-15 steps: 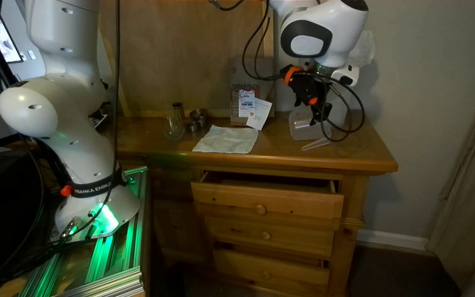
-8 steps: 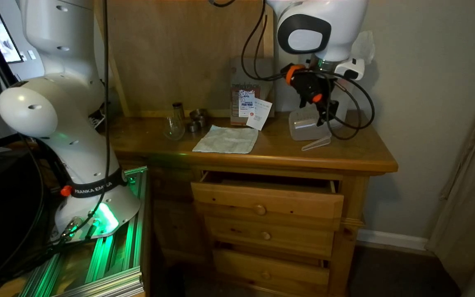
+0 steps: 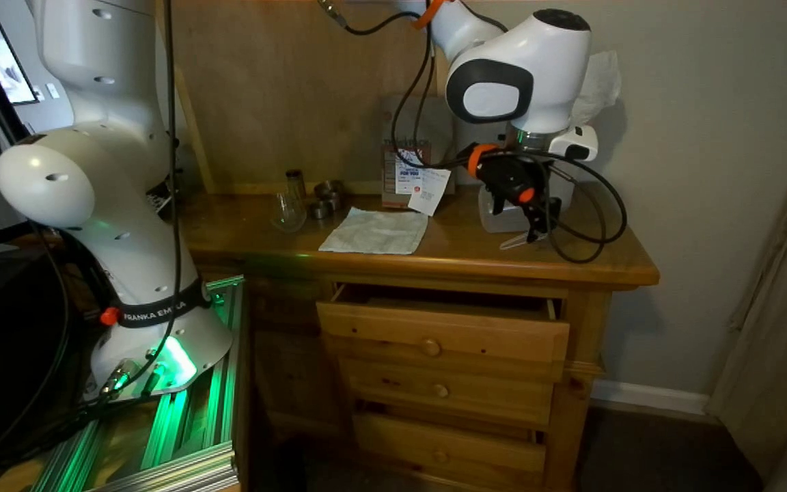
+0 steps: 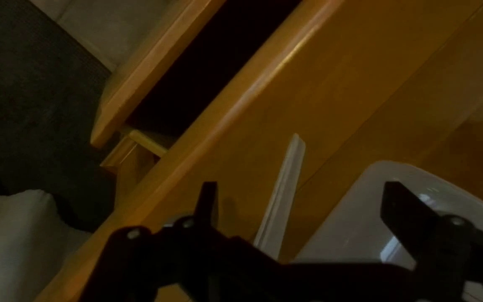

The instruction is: Turn the plastic jar over

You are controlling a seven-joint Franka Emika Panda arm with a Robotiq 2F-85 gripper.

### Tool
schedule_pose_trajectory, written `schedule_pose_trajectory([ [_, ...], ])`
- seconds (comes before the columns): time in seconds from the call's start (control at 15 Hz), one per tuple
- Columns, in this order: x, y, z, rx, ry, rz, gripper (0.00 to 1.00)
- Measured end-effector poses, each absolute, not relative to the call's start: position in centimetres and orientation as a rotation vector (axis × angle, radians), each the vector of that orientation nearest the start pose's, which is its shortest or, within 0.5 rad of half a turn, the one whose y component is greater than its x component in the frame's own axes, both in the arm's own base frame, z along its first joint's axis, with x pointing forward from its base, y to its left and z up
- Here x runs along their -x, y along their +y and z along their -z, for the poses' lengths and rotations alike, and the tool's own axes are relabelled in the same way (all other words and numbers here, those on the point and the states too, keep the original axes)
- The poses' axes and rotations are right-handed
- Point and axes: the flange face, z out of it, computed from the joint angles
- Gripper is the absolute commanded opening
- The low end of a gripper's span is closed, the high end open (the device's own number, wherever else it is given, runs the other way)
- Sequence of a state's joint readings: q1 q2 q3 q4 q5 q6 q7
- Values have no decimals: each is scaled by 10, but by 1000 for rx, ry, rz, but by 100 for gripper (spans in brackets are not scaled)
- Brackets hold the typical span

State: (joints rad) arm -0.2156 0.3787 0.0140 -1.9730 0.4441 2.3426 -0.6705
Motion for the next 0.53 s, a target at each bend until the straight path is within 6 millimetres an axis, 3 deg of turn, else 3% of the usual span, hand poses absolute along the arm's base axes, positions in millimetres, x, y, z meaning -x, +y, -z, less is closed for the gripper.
schedule_pose_trajectory([
  [0.4,-602,-116,-265,2895,-256,316,98],
  [0.47,-603,-114,-265,2902,-264,339,92],
  [0.53,-605,-111,-264,2906,-271,359,75],
])
